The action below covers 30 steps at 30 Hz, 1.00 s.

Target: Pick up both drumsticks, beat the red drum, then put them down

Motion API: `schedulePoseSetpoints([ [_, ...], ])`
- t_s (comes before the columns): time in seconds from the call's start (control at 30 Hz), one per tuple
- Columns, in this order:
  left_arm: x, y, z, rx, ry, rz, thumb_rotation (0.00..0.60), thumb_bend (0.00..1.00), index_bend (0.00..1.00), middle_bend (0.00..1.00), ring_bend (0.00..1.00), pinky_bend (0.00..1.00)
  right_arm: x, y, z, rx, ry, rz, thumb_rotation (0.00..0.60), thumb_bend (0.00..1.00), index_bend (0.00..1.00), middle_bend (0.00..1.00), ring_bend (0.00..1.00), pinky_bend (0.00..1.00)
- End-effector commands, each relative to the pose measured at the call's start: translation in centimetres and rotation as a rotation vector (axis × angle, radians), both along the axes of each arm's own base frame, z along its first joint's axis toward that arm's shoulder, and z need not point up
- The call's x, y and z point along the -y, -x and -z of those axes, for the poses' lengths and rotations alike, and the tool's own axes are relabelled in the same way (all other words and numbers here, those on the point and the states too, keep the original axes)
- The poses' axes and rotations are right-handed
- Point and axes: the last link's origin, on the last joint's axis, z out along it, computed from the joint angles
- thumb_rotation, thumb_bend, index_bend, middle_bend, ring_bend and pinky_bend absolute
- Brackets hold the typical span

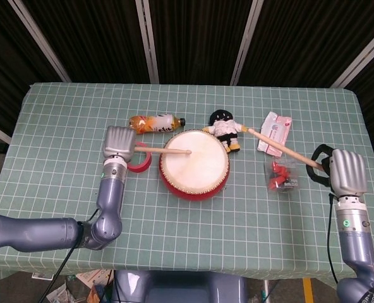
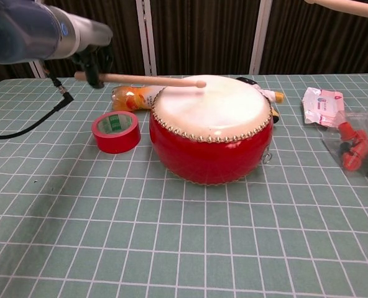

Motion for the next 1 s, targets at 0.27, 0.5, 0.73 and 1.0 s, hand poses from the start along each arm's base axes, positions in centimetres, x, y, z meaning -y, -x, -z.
schedulePoseSetpoints([
  [0.27,-0.2,-0.3,-2.7,-0.002,-0.002,-0.065,0.6,0.58,0.77,1.0,1.0,1.0,-0.3,-0.2,0.3,-0.02,0.0,-0.02,0.6,0.61,1.0,1.0,1.0,1.0],
  [0.5,2.9,-0.1,-6.1,0.217,-0.042,0.052,0.6,0.58,0.77,1.0,1.0,1.0,-1.0,-0.2,0.4,-0.051,-0.008,-0.026,0.6,0.62,1.0,1.0,1.0,1.0],
  [0.73,7.4,2.7,-7.6,0.301,-0.009,0.096,0.6,0.58,0.77,1.0,1.0,1.0,-2.9,2.2,1.3,-0.089,-0.123,0.024,0.6,0.62,1.0,1.0,1.0,1.0],
  [1.0,12.1,7.1,-6.1,0.399,0.056,0.043,0.6,0.58,0.76,1.0,1.0,1.0,-6.6,4.7,3.0,-0.126,-0.284,0.053,0.6,0.62,1.0,1.0,1.0,1.0],
])
